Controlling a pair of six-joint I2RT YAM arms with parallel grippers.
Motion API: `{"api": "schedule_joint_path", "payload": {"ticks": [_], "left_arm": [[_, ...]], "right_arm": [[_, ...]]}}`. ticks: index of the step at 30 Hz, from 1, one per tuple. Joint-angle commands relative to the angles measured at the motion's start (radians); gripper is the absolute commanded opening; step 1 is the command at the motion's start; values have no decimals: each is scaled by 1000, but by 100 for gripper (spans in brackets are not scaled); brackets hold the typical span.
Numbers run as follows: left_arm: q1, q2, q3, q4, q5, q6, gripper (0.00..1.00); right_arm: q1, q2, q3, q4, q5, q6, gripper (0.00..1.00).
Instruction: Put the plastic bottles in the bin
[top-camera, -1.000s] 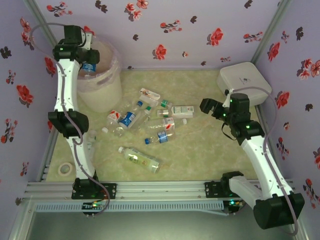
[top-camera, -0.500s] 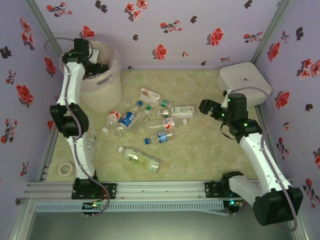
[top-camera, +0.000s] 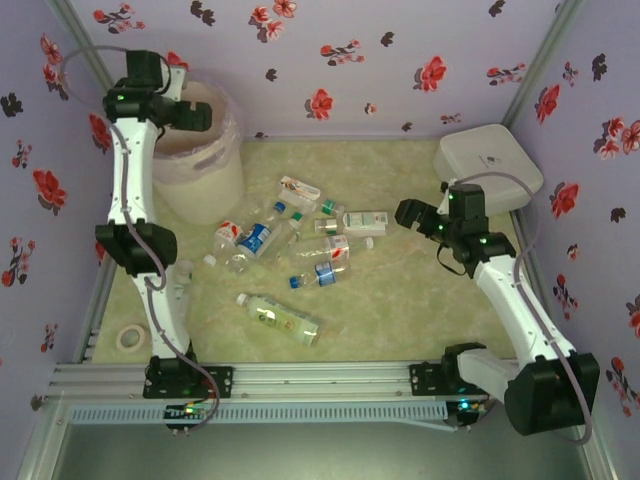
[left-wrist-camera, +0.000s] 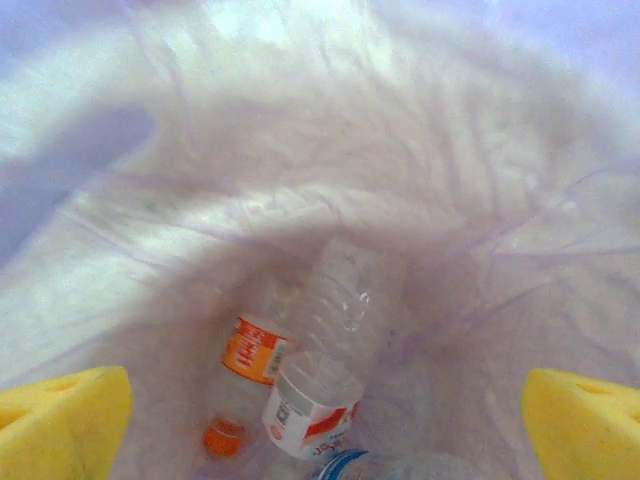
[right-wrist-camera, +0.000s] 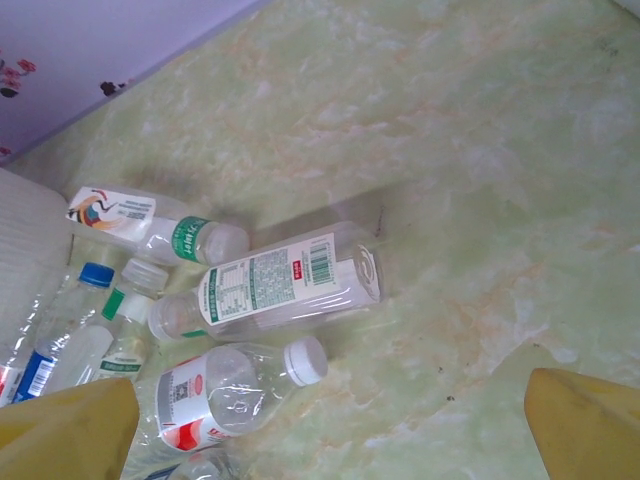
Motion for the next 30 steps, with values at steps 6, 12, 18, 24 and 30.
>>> {"api": "schedule_joint_path", "payload": {"ticks": [6, 12, 18, 24, 30], "left_arm": [[-4, -453, -225, -133, -202, -89, 100], [-4, -842, -880, -124, -229, -310, 100], [4, -1028, -1314, -108, -150, -453, 100], [31, -983, -1574, 52, -79, -543, 100], [37, -871, -1694, 190, -45, -642, 100]], "right_arm": [[-12, 115, 86, 51, 19, 8, 100], [-36, 203, 129, 106, 2, 76, 100], [-53, 243, 164, 126, 27, 72, 99], [-67, 288, 152, 161, 8, 112, 99], [-76, 306, 153, 154, 36, 107, 99]]}}
